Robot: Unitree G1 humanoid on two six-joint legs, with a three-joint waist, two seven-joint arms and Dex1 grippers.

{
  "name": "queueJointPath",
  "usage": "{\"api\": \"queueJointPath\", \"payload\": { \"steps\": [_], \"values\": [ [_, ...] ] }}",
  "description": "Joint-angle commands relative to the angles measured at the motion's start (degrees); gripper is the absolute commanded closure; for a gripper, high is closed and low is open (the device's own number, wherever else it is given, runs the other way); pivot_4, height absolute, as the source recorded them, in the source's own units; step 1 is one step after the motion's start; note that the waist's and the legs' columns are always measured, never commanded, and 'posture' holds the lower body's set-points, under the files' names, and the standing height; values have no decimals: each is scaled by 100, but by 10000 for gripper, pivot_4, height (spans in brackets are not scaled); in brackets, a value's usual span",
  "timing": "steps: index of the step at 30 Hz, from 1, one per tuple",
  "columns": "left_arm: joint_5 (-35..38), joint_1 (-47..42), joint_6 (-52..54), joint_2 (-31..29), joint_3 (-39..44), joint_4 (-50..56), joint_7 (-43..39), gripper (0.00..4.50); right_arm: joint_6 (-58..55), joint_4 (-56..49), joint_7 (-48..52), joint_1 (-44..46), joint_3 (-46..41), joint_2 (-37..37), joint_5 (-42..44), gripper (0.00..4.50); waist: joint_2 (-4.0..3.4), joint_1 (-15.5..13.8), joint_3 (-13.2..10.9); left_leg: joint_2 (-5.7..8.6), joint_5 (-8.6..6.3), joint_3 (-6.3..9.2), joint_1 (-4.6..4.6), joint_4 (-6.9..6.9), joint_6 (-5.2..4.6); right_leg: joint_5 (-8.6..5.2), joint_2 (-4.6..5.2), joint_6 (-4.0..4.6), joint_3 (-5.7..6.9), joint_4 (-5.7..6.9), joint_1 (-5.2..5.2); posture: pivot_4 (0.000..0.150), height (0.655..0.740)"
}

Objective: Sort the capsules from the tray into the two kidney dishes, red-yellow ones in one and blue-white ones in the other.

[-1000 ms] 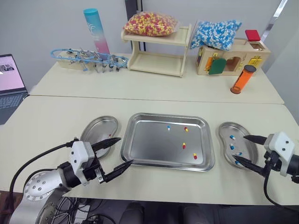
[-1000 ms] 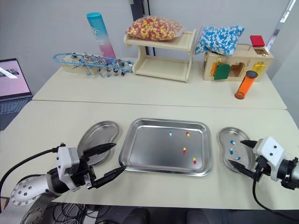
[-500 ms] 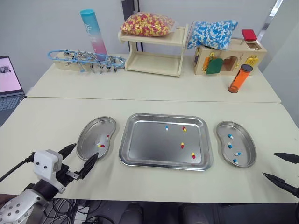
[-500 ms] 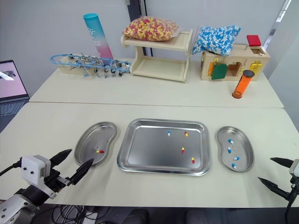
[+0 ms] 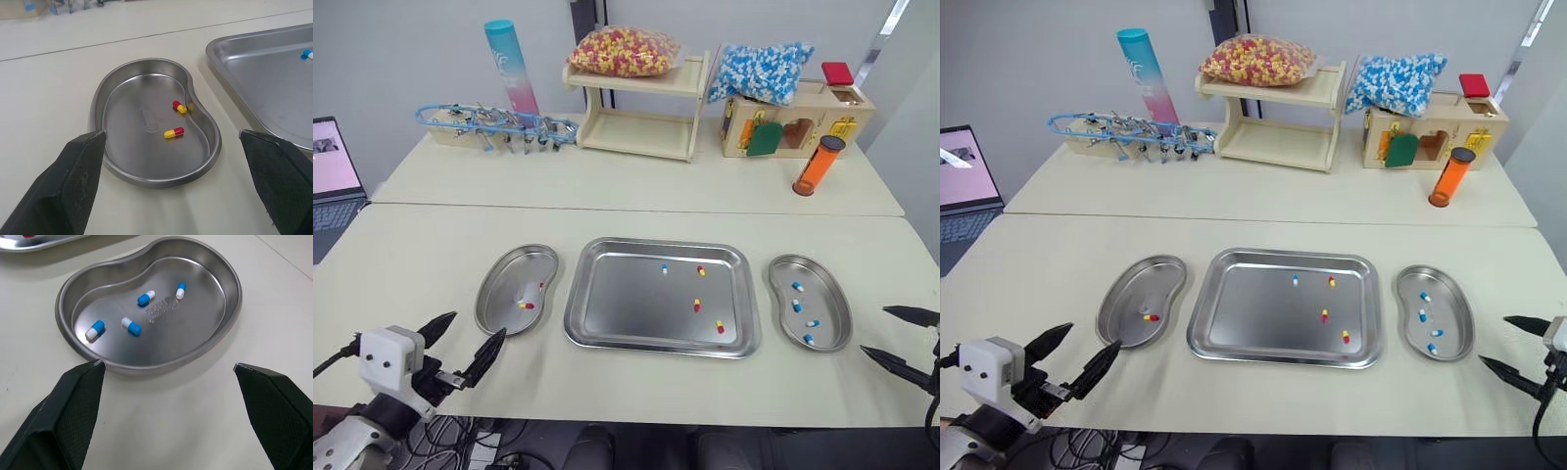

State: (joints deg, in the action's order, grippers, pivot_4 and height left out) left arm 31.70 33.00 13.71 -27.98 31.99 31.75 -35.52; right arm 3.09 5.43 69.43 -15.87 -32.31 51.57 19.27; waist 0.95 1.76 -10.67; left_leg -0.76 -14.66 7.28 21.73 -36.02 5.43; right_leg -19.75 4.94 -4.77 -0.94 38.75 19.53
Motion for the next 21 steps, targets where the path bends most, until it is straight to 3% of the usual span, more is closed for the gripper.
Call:
{"api": "queueJointPath", "payload": {
  "steps": [1,6,13,18,21],
  "values": [
    [111,85,-31,-52,136,260,-88,0,-17,-116,-46,148,-5,77,135,477,0,-4,0,0,0,0,0,0,0,0,0,0,0,0,1,1500,7400],
    [-161,153,-300,-136,-250,430,-479,0,-442,-810,-388,755,450,-78,326,477,-5,21,2,0,0,-1,-1,0,0,0,0,0,-1,0,1,1500,7400],
    [-51,-110,4,-135,-573,586,-307,0,-1539,-2074,-1065,1591,1390,-358,564,477,-7,-19,4,-1,0,3,5,0,0,0,-1,0,2,-1,4,1500,7400],
    [-30,-383,109,-177,-985,894,-327,0,-3006,-2985,-2141,2586,2398,-958,783,477,-6,-9,3,0,1,10,7,-1,1,1,-1,-1,6,2,8,1500,7400],
    [-79,-496,101,-231,-1186,1008,-389,0,-3278,-3055,-2583,2861,2857,-1281,488,477,-6,-9,3,0,1,16,9,-1,1,1,-2,0,10,7,10,1500,7400]
  ]
}}
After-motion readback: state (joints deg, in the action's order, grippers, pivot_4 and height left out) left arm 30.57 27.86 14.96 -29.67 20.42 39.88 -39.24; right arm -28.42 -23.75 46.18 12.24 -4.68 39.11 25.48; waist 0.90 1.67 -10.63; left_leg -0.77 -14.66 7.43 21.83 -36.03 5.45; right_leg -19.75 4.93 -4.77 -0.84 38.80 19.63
